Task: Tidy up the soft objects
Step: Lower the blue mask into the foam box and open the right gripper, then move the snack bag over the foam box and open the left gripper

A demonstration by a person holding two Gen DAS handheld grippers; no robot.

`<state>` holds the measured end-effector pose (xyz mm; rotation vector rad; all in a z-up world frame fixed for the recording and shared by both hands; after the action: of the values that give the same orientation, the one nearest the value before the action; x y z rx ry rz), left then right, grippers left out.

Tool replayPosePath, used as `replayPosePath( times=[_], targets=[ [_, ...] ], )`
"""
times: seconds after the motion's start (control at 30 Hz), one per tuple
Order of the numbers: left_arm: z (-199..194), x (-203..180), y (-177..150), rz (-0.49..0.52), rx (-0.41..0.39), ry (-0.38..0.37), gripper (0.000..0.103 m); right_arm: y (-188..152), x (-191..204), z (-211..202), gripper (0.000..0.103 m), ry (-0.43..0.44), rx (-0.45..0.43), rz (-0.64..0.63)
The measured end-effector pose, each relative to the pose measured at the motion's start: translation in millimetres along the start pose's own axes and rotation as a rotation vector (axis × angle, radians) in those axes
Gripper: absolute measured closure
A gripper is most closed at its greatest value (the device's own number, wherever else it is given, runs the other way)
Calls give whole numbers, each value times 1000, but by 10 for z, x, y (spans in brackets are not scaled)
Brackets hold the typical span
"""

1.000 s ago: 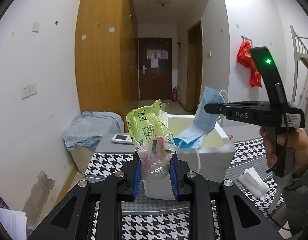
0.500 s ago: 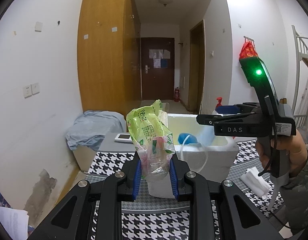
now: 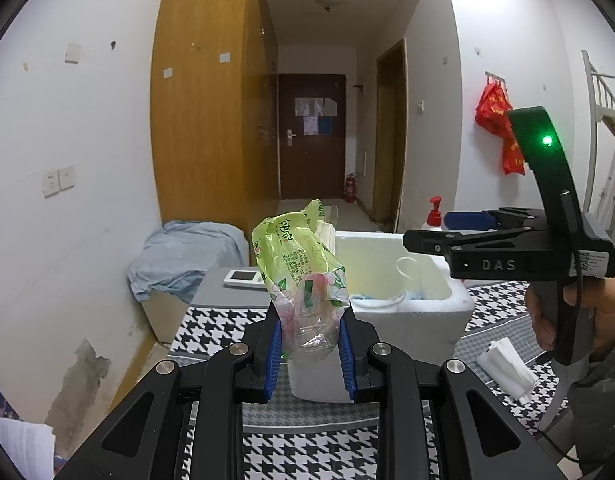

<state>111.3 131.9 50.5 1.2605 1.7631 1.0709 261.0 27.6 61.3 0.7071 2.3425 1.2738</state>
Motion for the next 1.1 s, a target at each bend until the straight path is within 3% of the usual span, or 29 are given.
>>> replayPosePath(
  times=[0.07,0.13,1.1],
  targets=[
    [24,-14,15,2,2,-7,77,-13,-45,-60,4,3,-14,17],
    [47,-39,34,6,3,-15,77,-28,-74,-118,1,-9,-23,21],
    [602,-541,237,75,72,-130,77,-614,-682,-683,1,-110,-37,120]
  ],
)
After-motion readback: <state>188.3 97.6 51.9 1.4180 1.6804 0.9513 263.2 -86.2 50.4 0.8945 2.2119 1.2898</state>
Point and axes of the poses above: each gripper's, at about its wrist camera, not at the fingertips, and z roughly the way its jaws point, x to its left, y to its top, the point moved 3 cm from there along z, roughly the way its jaws point, and after that the axes turned 5 degrees about -z, right-handed, at the moved point
